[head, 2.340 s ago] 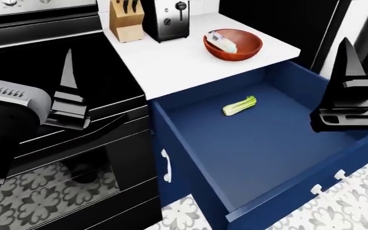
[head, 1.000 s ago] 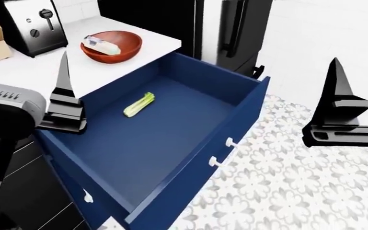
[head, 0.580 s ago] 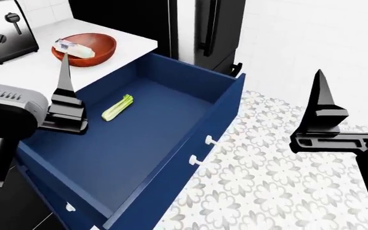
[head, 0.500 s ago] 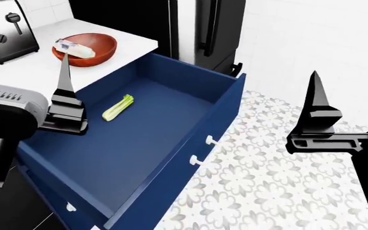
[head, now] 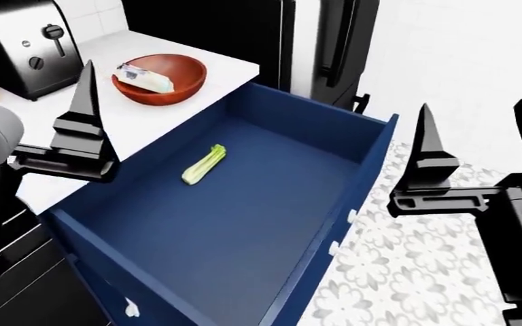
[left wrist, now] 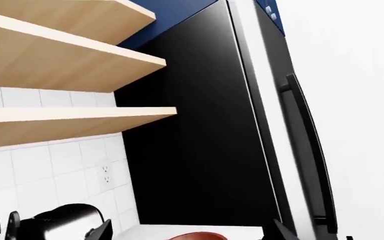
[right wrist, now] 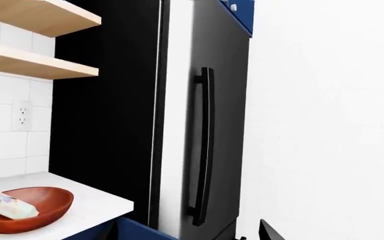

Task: Place the bar in the bowl and close the drawer.

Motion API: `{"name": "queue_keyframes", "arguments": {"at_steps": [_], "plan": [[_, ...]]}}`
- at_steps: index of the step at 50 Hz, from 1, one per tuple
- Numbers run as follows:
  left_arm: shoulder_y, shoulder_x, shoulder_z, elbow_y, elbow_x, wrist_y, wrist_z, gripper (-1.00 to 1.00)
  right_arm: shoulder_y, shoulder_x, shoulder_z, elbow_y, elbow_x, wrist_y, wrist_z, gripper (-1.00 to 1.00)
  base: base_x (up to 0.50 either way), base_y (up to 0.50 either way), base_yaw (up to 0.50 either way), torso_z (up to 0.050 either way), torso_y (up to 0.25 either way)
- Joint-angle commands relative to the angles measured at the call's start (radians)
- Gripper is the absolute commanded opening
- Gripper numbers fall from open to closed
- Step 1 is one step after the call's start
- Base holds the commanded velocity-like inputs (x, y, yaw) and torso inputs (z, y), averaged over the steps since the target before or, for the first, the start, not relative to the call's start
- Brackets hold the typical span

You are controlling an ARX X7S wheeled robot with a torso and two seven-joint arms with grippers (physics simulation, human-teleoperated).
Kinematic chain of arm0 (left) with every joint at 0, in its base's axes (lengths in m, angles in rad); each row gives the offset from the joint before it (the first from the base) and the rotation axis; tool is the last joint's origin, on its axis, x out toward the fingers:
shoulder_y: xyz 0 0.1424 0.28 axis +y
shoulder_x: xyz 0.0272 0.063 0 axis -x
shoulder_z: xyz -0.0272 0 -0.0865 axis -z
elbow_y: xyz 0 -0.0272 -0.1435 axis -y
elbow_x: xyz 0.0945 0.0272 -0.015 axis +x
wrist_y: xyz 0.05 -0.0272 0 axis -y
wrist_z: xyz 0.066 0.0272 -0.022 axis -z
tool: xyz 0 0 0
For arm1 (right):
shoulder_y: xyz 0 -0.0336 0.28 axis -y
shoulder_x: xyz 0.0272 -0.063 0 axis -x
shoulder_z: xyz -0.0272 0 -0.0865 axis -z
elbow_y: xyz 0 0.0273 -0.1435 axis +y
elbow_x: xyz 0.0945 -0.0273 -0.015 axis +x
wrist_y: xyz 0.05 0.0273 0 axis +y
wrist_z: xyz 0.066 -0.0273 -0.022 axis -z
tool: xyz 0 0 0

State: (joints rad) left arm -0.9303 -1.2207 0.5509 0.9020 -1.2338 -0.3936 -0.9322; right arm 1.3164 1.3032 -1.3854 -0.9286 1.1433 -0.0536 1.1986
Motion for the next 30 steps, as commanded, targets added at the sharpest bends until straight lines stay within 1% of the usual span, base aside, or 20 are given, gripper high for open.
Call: {"name": "queue_keyframes", "arguments": {"at_steps": [1, 12, 30], "plan": [[-0.004, -0.001, -0.018, -0.009, -0.028, 0.029, 0.013, 1.0, -0.013, -0.005, -0.001, 0.014, -0.013, -0.009, -0.003, 1.0, 0.0, 0.0, 0.0, 0.0, 0.0], [-0.022, 0.003, -0.022, -0.002, -0.039, 0.015, 0.005, 1.0, -0.008, -0.002, 0.005, 0.004, -0.015, -0.003, -0.003, 1.0, 0.02, 0.01, 0.0, 0.0, 0.0], [-0.008, 0.007, -0.021, 0.0, -0.027, 0.017, 0.005, 1.0, -0.032, -0.003, 0.0, 0.007, -0.037, -0.02, -0.004, 1.0, 0.12, 0.08, 0.0, 0.0, 0.0]]}}
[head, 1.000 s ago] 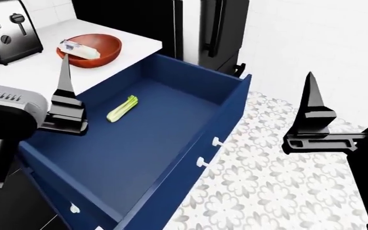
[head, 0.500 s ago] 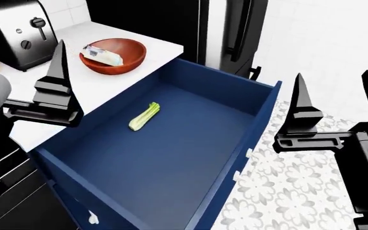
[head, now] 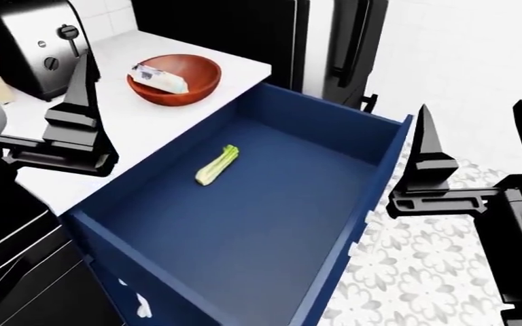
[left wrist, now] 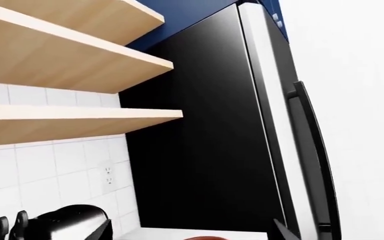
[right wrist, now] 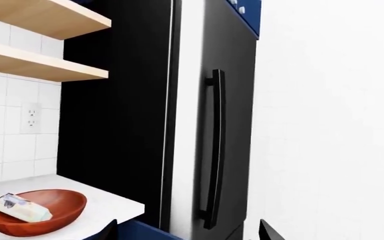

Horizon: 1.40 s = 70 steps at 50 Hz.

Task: Place the bar in the bowl and close the drawer.

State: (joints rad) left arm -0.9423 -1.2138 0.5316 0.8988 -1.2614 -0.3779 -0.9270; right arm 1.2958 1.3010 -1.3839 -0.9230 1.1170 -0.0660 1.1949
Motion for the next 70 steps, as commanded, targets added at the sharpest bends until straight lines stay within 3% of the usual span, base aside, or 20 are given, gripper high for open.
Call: {"name": "queue_keyframes", "arguments": {"at_steps": [1, 21, 48, 70], "plan": [[0.003, 0.0, -0.002, 0.003, 0.0, 0.001, 0.0, 1.0, -0.012, 0.0, -0.002, 0.001, -0.012, -0.007, -0.001, 1.0, 0.13, 0.08, 0.0, 0.0, 0.0], [0.018, -0.029, -0.017, 0.016, -0.013, 0.017, -0.004, 1.0, -0.022, 0.008, 0.004, -0.005, -0.021, -0.027, -0.003, 1.0, 0.16, -0.06, 0.0, 0.0, 0.0], [0.006, 0.022, 0.0, 0.001, 0.013, -0.015, -0.007, 1.0, -0.042, 0.015, 0.008, 0.004, -0.022, -0.055, -0.003, 1.0, 0.03, -0.05, 0.0, 0.0, 0.001], [0.03, -0.026, -0.024, 0.022, -0.011, 0.014, -0.01, 1.0, -0.057, 0.01, 0.008, 0.006, -0.035, -0.064, -0.006, 1.0, 0.03, -0.12, 0.0, 0.0, 0.0]]}}
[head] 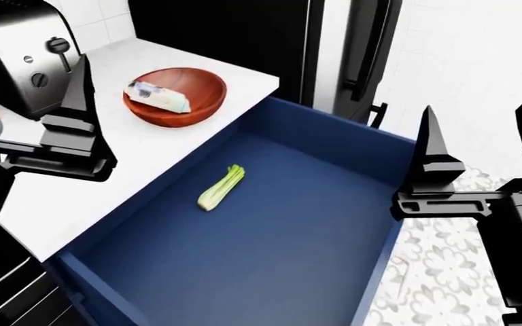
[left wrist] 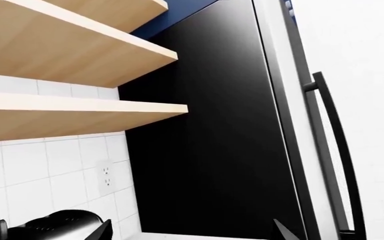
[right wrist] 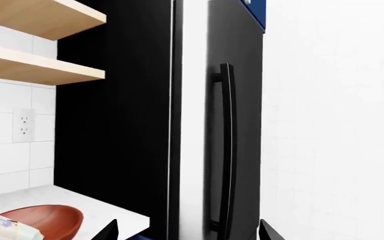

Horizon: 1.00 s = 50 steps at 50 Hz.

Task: Place the bar in the bowl and close the drawer.

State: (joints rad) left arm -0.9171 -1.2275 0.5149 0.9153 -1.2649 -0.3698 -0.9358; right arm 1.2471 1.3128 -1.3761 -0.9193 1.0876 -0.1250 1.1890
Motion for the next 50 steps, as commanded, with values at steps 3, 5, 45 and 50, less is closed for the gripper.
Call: {"name": "queue_keyframes", "arguments": {"at_steps": [3, 5, 45, 50], "plan": [[0.004, -0.01, -0.007, 0.005, -0.008, 0.003, -0.001, 1.0, -0.007, 0.0, 0.001, 0.001, -0.004, -0.005, -0.001, 1.0, 0.02, -0.05, 0.0, 0.0, 0.0], [0.005, -0.008, -0.006, 0.003, -0.005, 0.003, 0.0, 1.0, -0.009, -0.002, 0.0, 0.002, -0.007, -0.002, -0.001, 1.0, 0.0, 0.0, 0.0, 0.0, 0.0], [-0.003, 0.025, 0.004, -0.008, 0.014, -0.025, 0.002, 1.0, -0.278, 0.161, -0.145, 0.252, -0.165, -0.377, 0.074, 1.0, 0.0, 0.0, 0.0, 0.0, 0.0], [-0.003, 0.013, -0.002, 0.0, 0.002, -0.023, -0.001, 1.0, -0.312, 0.137, -0.167, 0.299, -0.178, -0.416, 0.08, 1.0, 0.0, 0.0, 0.0, 0.0, 0.0]]}}
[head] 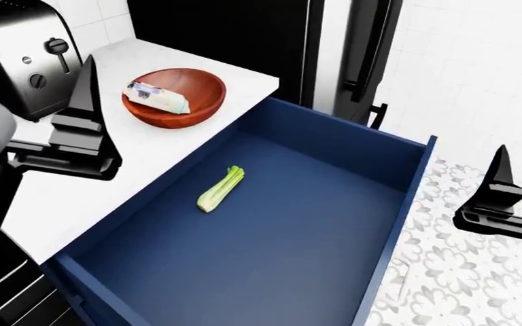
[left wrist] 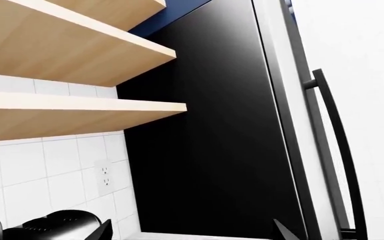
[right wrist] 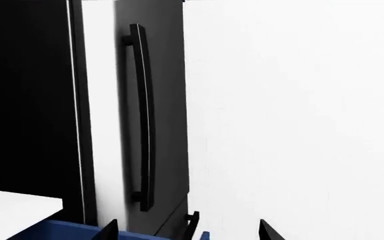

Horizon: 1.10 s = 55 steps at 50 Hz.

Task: Place the bar in the bowl and close the drawer.

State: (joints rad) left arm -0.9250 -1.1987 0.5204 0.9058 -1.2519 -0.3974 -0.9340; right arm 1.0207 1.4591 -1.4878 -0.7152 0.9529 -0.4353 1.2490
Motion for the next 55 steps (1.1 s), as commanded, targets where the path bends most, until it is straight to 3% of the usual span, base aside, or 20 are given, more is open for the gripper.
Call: {"name": "queue_keyframes", "arguments": {"at_steps": [1, 15, 31, 55], "plan": [[0.004, -0.018, -0.009, 0.011, -0.014, 0.004, -0.004, 1.0, -0.093, -0.014, -0.059, 0.107, -0.045, -0.116, 0.02, 1.0, 0.0, 0.0, 0.0, 0.0, 0.0], [0.004, -0.025, -0.013, 0.016, -0.02, 0.002, -0.01, 1.0, -0.2, -0.122, -0.116, 0.301, -0.027, -0.227, -0.007, 1.0, 0.0, 0.0, 0.0, 0.0, 0.0], [-0.022, 0.02, 0.002, -0.002, -0.006, -0.032, -0.006, 1.0, -0.322, -0.168, -0.153, 0.447, -0.007, -0.364, -0.007, 1.0, 0.0, 0.0, 0.0, 0.0, 0.0], [-0.009, 0.002, -0.006, 0.012, -0.015, -0.024, -0.011, 1.0, -0.387, -0.399, -0.241, 0.736, 0.182, -0.244, -0.336, 1.0, 0.0, 0.0, 0.0, 0.0, 0.0]]}}
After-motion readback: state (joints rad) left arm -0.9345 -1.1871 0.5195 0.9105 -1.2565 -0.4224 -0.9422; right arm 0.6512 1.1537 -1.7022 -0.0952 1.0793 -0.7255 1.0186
